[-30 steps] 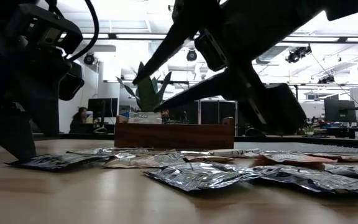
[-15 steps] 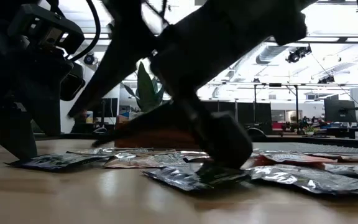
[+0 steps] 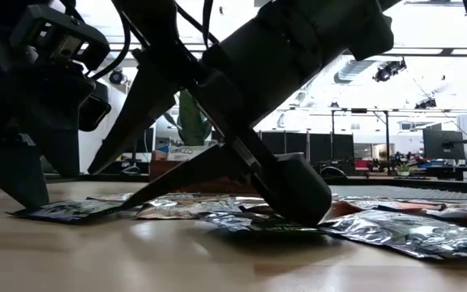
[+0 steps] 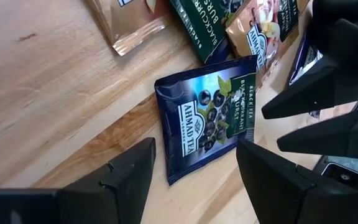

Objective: Pick & Place Tea
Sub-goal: Put the blue tea bag into the middle section of the wooden organizer

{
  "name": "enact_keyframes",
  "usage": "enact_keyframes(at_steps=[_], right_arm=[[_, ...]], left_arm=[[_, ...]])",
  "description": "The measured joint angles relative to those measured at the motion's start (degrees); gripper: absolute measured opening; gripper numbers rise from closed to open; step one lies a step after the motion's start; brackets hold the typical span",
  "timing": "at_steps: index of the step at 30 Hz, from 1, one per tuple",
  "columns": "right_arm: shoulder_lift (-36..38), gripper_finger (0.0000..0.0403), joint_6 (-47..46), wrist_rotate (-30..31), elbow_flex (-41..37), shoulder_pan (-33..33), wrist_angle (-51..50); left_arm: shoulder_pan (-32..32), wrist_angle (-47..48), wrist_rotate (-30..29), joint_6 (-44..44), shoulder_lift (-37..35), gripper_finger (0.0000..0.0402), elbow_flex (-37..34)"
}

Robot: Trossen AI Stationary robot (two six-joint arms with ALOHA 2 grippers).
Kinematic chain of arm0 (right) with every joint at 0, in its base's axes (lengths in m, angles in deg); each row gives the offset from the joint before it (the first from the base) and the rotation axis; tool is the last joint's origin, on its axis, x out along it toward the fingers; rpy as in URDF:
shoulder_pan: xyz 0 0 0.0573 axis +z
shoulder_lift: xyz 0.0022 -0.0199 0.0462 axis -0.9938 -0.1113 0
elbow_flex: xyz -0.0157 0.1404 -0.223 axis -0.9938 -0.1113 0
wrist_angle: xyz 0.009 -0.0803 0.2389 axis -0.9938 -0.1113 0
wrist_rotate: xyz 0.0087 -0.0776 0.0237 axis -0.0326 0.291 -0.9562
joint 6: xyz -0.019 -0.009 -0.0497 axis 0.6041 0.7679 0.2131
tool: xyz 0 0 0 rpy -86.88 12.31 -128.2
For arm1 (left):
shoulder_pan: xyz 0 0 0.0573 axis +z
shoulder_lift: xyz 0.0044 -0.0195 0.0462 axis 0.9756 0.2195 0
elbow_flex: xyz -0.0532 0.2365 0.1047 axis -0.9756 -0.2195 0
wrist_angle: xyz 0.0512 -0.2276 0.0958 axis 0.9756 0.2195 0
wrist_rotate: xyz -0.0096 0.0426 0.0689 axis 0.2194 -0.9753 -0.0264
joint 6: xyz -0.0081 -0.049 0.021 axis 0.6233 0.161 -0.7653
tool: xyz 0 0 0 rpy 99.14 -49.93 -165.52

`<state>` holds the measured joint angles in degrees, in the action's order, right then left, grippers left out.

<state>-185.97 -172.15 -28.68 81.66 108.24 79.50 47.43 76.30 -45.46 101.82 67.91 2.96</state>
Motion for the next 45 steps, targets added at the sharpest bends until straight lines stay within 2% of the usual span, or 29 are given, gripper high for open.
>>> enact_keyframes(at_steps=[9, 45], right_arm=[[0.04, 0.0129, -0.32, -0.14, 0.04, -1.21, -3.11], [-0.02, 0.0129, 4.41, -1.13, -0.15, -2.46, -4.56]], left_arm=[[0.0, -2.6, -0.18, -1.04, 0.17, 0.0232, -0.15], [0.04, -1.77, 1.27, 0.17, 0.15, 0.0232, 0.0]])
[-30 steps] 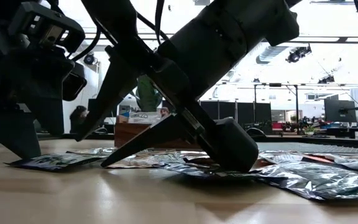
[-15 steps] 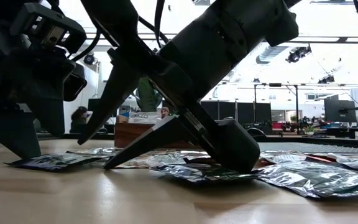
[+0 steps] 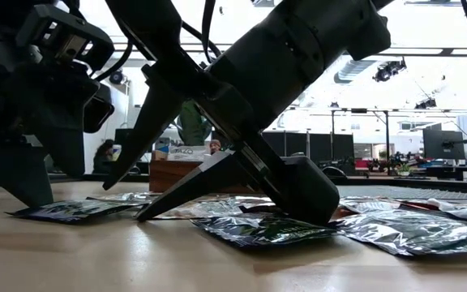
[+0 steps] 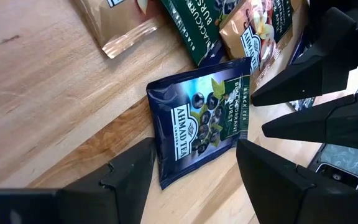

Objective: Pick & Place Tea
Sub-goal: Put the blue tea bag into the middle section of the wooden organizer

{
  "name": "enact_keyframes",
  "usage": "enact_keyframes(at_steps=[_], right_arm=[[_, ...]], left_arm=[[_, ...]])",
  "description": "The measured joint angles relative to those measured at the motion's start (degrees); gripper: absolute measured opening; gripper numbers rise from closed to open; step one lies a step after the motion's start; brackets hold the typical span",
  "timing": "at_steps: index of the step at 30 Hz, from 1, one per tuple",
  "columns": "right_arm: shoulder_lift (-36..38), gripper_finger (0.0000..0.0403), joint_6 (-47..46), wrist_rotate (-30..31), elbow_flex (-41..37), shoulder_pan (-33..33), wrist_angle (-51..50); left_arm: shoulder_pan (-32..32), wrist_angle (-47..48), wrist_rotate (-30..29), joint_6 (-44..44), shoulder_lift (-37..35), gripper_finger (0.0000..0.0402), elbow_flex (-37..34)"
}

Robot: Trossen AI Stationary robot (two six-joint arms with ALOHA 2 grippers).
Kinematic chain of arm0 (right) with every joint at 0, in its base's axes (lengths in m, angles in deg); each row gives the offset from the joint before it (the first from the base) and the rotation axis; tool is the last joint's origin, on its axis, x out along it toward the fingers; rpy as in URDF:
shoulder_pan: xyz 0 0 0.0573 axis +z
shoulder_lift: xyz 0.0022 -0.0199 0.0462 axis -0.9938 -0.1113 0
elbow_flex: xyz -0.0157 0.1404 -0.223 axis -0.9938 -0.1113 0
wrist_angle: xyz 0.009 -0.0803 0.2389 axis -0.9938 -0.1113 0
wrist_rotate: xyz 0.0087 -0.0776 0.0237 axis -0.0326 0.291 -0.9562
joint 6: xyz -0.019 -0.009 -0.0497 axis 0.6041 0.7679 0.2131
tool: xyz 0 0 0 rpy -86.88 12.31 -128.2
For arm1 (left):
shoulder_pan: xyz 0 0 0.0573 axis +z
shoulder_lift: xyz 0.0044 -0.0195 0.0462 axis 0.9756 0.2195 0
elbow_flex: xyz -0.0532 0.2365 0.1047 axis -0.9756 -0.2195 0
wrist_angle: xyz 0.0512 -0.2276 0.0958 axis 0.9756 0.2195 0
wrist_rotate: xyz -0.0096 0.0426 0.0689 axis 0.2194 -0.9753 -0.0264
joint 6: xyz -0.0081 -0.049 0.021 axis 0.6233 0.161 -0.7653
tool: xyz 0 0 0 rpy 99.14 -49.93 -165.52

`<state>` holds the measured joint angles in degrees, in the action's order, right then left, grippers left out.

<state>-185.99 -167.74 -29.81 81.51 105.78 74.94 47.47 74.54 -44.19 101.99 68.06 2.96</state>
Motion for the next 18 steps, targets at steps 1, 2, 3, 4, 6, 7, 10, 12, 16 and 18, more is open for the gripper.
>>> enact_keyframes(at_steps=[1, 2, 3, 4, 6, 7, 10, 12, 16, 18], right_arm=[[0.0, 0.0129, 0.1, 0.0, 0.0, 0.0, 0.0], [0.0, 0.0129, 0.2, 0.0, 0.0, 0.0, 0.0], [-0.02, 0.0129, 0.21, 0.0, 0.0, 0.0, 0.0], [-0.02, 0.0129, 0.23, 0.0, 0.0, 0.0, 0.02], [-0.02, 0.0129, 0.33, 0.11, -0.02, 0.0, 0.02], [-0.02, 0.0129, 0.4, 0.31, -0.02, 0.0, 0.04], [-0.02, 0.0129, 0.61, 0.46, -0.02, 0.0, 0.28], [-0.02, 0.0129, 1.1, 0.46, -0.02, 0.0, 0.57], [-0.02, 0.0129, 1.3, 0.92, -0.07, 0.01, 0.74], [-0.02, 0.0129, 1.3, 0.98, -0.04, 0.0, 0.74]], left_arm=[[0.0, -0.02, 0.04, 0.0, 0.0, 0.0232, 0.0], [0.0, -0.06, 0.12, 0.0, 0.0, 0.0232, -0.02], [0.0, -0.1, 0.15, 0.0, 0.0, 0.0232, -0.02], [0.0, -0.14, 0.17, 0.0, 0.0, 0.0232, -0.02], [0.0, -0.25, 0.3, -0.09, 0.0, 0.0232, -0.02], [0.02, -0.29, 0.35, -0.17, -0.01, 0.0232, -0.02], [0.02, -0.4, 0.41, -0.2, 0.0, 0.0232, -0.04], [0.02, -0.48, 0.59, -0.34, 0.0, 0.0232, -0.04], [0.02, -0.69, 0.63, -0.63, -0.01, 0.0232, -0.07], [0.02, -0.84, 0.64, -0.64, -0.01, 0.0232, -0.08]])
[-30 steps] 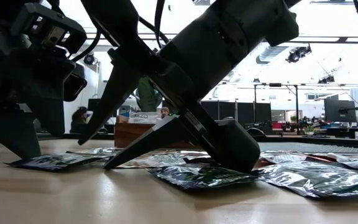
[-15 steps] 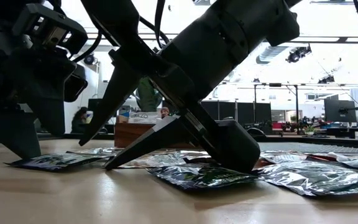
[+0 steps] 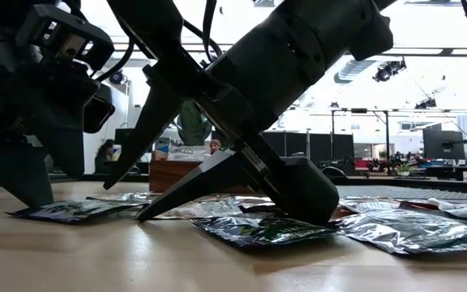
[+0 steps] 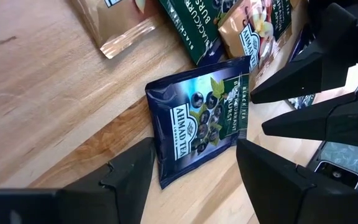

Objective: Pick & Place Tea
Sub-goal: Put the blue tea bag into the middle section of the wooden organizer

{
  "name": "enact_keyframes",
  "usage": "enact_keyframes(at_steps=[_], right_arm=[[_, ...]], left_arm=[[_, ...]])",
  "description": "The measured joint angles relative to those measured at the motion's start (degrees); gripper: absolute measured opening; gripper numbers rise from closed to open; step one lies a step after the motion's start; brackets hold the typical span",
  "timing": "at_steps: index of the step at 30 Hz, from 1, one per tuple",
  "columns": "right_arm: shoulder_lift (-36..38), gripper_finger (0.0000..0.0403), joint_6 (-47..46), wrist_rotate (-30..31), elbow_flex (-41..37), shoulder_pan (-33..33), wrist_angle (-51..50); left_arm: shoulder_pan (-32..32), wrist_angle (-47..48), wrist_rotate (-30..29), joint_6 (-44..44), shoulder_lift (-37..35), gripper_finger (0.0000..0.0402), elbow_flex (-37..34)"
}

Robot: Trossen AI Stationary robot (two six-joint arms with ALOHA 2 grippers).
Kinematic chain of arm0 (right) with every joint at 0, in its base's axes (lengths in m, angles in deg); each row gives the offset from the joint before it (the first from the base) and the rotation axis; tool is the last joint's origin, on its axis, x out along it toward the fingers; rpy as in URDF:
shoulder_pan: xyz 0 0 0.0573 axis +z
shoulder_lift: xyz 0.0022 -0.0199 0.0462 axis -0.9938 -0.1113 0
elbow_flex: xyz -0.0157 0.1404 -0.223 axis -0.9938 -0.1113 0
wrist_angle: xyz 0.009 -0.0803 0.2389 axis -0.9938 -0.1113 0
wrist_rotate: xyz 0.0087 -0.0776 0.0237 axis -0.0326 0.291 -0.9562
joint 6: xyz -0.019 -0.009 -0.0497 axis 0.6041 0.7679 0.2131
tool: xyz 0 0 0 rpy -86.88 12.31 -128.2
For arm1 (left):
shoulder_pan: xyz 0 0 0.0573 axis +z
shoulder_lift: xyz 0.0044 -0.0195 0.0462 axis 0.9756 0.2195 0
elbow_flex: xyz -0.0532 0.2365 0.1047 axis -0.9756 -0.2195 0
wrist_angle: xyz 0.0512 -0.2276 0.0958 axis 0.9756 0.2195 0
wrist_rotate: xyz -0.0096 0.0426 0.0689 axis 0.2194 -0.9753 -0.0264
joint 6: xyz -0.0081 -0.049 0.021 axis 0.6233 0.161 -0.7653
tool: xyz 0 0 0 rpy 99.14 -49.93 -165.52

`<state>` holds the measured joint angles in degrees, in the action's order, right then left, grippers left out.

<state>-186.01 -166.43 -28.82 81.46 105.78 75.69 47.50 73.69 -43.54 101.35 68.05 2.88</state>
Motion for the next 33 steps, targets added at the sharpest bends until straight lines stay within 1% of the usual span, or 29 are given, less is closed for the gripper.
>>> enact_keyframes(at_steps=[21, 23, 33], right_arm=[[0.0, 0.0129, -0.17, 1.72, -0.03, 0.37, 0.94], [0.0, 0.0129, -0.57, 2.04, -0.02, 0.37, 0.97], [0.0, 0.0129, -0.94, 2.39, -0.02, 0.44, 1.09]], left_arm=[[0.03, -0.78, 0.84, -0.01, 0.03, 0.0232, -0.01], [0.66, -0.78, 1.61, -0.11, 0.03, 0.0232, 0.03], [0.96, -0.78, 2.33, -2.47, 0.03, 0.0232, 0.03]])
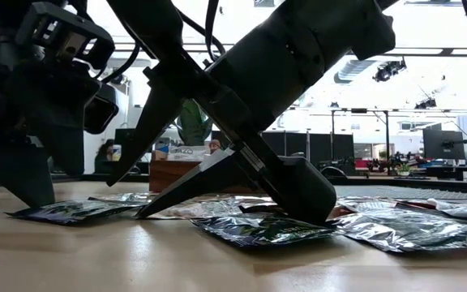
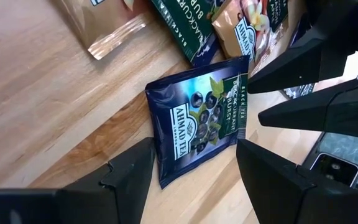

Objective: Pick & Place Tea
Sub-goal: Put the blue tea bag into the middle section of the wooden organizer

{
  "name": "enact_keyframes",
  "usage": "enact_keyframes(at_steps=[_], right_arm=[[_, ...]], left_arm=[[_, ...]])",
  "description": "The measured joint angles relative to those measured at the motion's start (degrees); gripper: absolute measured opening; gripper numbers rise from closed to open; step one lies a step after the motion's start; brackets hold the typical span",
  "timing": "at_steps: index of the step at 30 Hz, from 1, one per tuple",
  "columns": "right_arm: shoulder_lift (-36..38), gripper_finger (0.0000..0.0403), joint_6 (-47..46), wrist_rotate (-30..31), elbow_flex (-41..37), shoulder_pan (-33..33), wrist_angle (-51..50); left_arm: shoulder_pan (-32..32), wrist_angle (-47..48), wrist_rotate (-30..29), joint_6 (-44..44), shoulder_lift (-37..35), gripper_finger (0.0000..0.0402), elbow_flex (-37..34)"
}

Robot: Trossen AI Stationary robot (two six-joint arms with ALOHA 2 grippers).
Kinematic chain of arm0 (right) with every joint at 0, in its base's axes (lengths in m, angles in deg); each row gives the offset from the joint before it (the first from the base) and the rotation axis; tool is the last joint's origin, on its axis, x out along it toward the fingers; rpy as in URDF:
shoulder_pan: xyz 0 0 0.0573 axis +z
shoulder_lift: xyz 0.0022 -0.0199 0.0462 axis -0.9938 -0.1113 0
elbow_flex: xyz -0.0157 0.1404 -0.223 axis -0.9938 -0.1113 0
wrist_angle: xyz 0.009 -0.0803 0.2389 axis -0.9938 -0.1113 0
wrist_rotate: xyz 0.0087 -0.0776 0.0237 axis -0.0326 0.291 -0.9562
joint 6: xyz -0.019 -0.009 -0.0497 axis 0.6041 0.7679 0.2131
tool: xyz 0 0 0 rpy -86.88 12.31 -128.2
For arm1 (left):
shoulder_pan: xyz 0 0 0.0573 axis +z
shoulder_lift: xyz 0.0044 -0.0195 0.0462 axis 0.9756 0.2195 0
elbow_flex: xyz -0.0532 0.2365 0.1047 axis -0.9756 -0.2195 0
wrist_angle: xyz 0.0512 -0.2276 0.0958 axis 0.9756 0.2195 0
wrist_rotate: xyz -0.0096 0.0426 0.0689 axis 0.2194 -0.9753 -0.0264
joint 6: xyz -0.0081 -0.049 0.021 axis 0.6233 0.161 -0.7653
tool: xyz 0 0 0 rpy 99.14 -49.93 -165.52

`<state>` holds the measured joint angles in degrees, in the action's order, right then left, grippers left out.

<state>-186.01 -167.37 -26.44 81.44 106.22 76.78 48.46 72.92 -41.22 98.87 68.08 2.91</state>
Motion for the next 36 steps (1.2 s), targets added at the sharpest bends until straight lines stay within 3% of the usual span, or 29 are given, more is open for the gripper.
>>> enact_keyframes(at_steps=[36], right_arm=[[-0.04, 0.0129, 1.53, 2.01, 0.0, 0.76, 0.57]], left_arm=[[0.04, -2.67, 1.53, -0.12, 0.02, 0.0232, 0.0]])
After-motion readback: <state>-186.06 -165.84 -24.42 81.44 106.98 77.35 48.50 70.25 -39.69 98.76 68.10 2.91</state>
